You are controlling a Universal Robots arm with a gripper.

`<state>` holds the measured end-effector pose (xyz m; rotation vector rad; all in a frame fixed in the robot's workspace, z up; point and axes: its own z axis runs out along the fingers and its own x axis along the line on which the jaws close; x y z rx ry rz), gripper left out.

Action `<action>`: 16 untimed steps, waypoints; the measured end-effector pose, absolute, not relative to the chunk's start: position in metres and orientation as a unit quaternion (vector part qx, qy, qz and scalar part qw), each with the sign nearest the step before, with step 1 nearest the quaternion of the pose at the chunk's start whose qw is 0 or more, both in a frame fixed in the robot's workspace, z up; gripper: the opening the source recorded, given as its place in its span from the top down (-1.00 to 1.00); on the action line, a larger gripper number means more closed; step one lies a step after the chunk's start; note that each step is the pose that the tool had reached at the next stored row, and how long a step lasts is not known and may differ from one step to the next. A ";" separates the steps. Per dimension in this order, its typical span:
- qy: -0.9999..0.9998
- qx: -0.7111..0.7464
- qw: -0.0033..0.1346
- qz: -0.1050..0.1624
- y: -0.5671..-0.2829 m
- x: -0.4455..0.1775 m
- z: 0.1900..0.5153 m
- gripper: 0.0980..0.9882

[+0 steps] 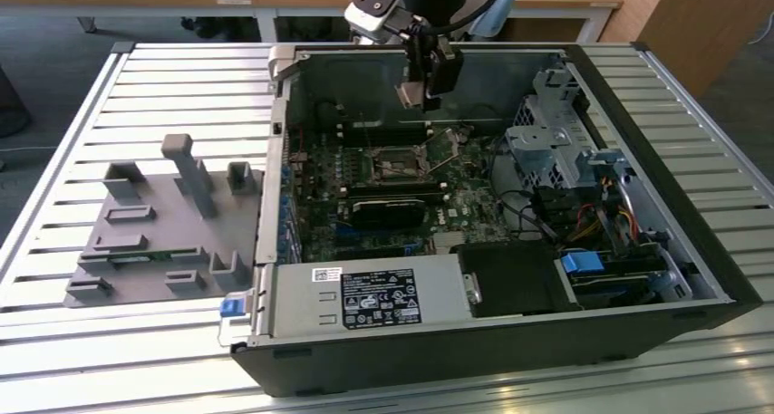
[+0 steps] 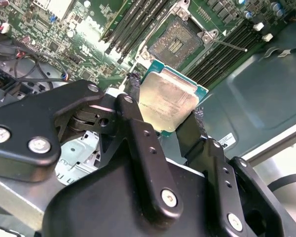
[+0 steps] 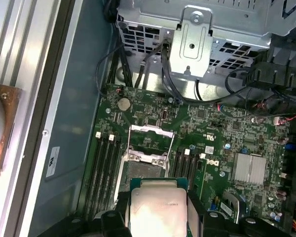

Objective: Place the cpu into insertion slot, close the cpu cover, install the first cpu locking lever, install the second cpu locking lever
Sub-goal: 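Place the cpu into insertion slot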

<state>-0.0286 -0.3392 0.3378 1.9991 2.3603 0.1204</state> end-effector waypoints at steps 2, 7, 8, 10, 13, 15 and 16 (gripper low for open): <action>0.760 0.649 0.023 0.039 -0.339 -0.029 0.337 0.00; 0.757 0.652 0.023 0.039 -0.339 -0.029 0.335 0.00; 0.757 0.652 0.023 0.039 -0.339 -0.029 0.335 0.00; 0.757 0.652 0.023 0.039 -0.339 -0.029 0.334 0.00; 0.757 0.652 0.023 0.039 -0.339 -0.029 0.333 0.00; 0.757 0.652 0.023 0.039 -0.339 -0.029 0.332 0.00; 0.757 0.652 0.023 0.039 -0.339 -0.029 0.332 0.00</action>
